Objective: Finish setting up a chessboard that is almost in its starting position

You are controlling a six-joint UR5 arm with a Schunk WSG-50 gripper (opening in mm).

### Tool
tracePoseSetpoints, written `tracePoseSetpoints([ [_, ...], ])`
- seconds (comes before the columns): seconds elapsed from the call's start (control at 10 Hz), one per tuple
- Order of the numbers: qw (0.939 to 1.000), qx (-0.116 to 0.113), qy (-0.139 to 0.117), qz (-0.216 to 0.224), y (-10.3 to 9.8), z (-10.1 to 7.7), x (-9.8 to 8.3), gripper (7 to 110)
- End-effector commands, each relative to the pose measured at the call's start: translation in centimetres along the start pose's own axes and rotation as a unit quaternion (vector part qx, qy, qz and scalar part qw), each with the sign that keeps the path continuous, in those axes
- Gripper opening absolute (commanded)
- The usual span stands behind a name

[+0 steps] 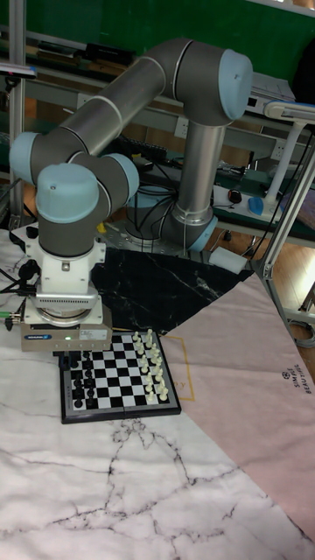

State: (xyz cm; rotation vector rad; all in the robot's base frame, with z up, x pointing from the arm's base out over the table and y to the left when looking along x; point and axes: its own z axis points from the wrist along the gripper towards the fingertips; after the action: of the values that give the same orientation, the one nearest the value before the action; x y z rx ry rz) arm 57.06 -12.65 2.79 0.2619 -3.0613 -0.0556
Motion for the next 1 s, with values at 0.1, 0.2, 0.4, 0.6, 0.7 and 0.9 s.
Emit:
tracePoseSetpoints([
  [0.1,1.0000,0.008,0.006,0.003,0.5,0.7,0.1,7],
  [0.2,1.0000,0.007,0.005,0.000,0.3,0.5,0.1,7],
  [0.4,1.0000,0.000,0.004,0.002,0.7,0.5,0.0,7],
  [0.6,1.0000,-0.002,0.003,0.000,0.8,0.5,0.0,7],
  [0.7,1.0000,-0.005,0.004,-0.001,0.9,0.6,0.1,7],
  [0.9,0.9999,-0.011,0.005,0.002,1.3,0.6,0.1,7],
])
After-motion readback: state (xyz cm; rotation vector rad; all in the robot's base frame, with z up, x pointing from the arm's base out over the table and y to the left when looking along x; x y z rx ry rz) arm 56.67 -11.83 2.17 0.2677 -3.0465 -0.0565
